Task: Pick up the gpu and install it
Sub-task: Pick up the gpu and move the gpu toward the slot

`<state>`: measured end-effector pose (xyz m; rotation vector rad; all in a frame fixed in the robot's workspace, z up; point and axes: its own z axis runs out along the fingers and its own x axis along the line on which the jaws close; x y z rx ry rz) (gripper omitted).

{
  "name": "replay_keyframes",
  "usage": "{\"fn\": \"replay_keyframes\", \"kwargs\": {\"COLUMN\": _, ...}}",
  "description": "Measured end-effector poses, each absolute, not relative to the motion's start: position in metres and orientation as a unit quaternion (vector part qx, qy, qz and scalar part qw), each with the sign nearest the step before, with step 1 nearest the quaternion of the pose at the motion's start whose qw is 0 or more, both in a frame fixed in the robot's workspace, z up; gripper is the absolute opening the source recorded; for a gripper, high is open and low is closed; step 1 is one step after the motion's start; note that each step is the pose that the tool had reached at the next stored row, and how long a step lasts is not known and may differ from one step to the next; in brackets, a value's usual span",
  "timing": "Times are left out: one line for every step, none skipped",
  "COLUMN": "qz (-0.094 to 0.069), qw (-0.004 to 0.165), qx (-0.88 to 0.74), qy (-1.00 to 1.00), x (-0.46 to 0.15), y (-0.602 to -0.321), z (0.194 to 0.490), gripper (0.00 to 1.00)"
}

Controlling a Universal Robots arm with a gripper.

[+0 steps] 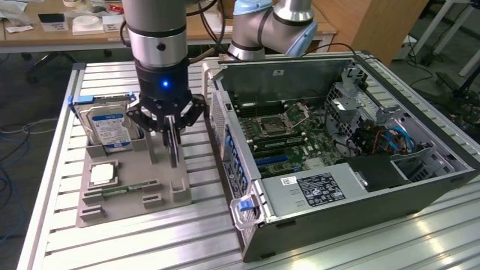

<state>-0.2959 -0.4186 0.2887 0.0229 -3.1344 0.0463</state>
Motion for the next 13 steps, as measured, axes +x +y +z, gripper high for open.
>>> {"fn": "replay_keyframes", "kwargs": {"qz": 0.015, "qw": 0.003, "qx": 0.007, "qy": -1.000, "x": -0.296, "y": -0.419, "z": 0.290, "gripper": 0.28}}
{"fn": "replay_keyframes", "kwargs": {"qz": 0.014, "qw": 0.003, "qx": 0.007, "qy": -1.000, "x": -0.296, "y": -0.419, "z": 0.292, "gripper": 0.28}}
{"fn": "replay_keyframes", "kwargs": {"qz": 0.014, "qw": 0.003, "qx": 0.007, "qy": -1.000, "x": -0.296, "y": -0.419, "z": 0.293, "gripper": 0.28}}
{"fn": "replay_keyframes", "kwargs": {"qz": 0.014, "qw": 0.003, "qx": 0.007, "qy": -1.000, "x": -0.296, "y": -0.419, "z": 0.294, "gripper": 0.28}}
{"fn": "replay_keyframes", "kwargs": {"qz": 0.014, "qw": 0.003, "qx": 0.007, "qy": -1.000, "x": -0.296, "y": -0.419, "z": 0.296, "gripper": 0.28}}
{"fn": "replay_keyframes", "kwargs": {"qz": 0.014, "qw": 0.003, "qx": 0.007, "qy": -1.000, "x": -0.296, "y": -0.419, "z": 0.297, "gripper": 0.28}}
{"fn": "replay_keyframes", "kwargs": {"qz": 0.013, "qw": 0.003, "qx": 0.007, "qy": -1.000, "x": -0.296, "y": -0.419, "z": 0.298, "gripper": 0.28}}
{"fn": "replay_keyframes", "kwargs": {"qz": 0.013, "qw": 0.003, "qx": 0.007, "qy": -1.000, "x": -0.296, "y": -0.419, "z": 0.299, "gripper": 0.28}}
{"fn": "replay_keyframes", "kwargs": {"qz": 0.012, "qw": 0.004, "qx": 0.007, "qy": -1.000, "x": -0.296, "y": -0.419, "z": 0.301, "gripper": 0.28}}
{"fn": "replay_keyframes", "kwargs": {"qz": 0.012, "qw": 0.003, "qx": 0.007, "qy": -1.000, "x": -0.296, "y": -0.419, "z": 0.302, "gripper": 0.28}}
{"fn": "replay_keyframes", "kwargs": {"qz": 0.011, "qw": 0.003, "qx": 0.007, "qy": -1.000, "x": -0.296, "y": -0.419, "z": 0.304, "gripper": 0.28}}
{"fn": "replay_keyframes", "kwargs": {"qz": 0.011, "qw": 0.004, "qx": 0.007, "qy": -1.000, "x": -0.296, "y": -0.419, "z": 0.306, "gripper": 0.28}}
{"fn": "replay_keyframes", "kwargs": {"qz": 0.011, "qw": 0.004, "qx": 0.007, "qy": -1.000, "x": -0.296, "y": -0.419, "z": 0.308, "gripper": 0.28}}
